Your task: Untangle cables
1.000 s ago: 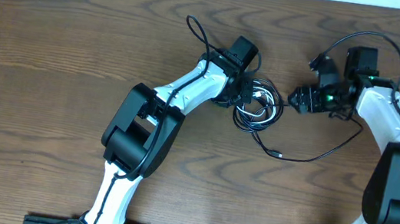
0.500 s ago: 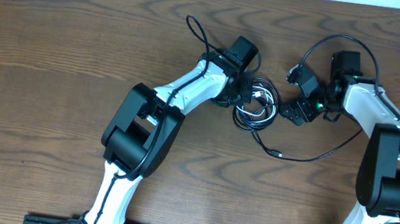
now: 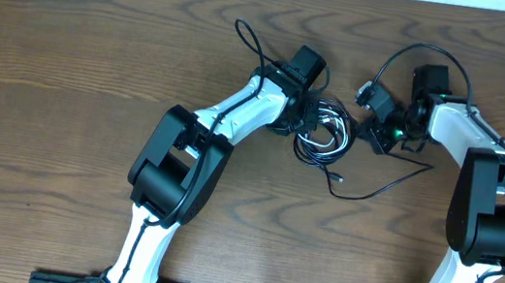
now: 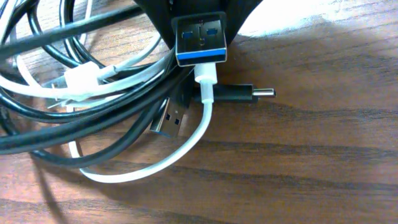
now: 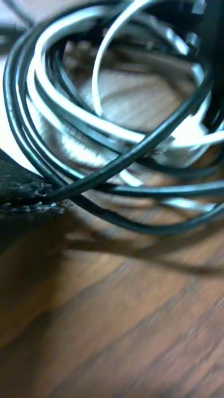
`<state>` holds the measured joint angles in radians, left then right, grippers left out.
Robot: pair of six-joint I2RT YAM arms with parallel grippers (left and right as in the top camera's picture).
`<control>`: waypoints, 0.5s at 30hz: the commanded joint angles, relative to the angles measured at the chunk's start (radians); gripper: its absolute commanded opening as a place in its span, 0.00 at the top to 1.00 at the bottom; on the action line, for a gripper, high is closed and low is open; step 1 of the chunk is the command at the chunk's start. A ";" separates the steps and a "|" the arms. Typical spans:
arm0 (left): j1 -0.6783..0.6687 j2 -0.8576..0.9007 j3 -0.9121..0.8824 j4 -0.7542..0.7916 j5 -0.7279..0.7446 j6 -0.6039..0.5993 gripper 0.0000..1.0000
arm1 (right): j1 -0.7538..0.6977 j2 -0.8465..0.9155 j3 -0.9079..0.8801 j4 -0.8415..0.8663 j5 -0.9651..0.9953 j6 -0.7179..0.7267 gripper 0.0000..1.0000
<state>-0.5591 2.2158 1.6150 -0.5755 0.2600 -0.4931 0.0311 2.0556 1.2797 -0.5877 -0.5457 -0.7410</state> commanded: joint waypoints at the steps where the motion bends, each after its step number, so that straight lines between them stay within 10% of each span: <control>1: 0.006 0.027 -0.014 -0.014 -0.045 0.013 0.92 | 0.009 -0.101 -0.008 -0.006 -0.205 0.011 0.99; 15: 0.006 0.027 -0.014 -0.014 -0.071 0.013 0.92 | 0.005 -0.643 -0.008 -0.037 -0.099 0.053 0.99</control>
<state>-0.5583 2.2158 1.6154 -0.5751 0.2478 -0.4934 0.0315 1.4773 1.2633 -0.6186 -0.6960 -0.7334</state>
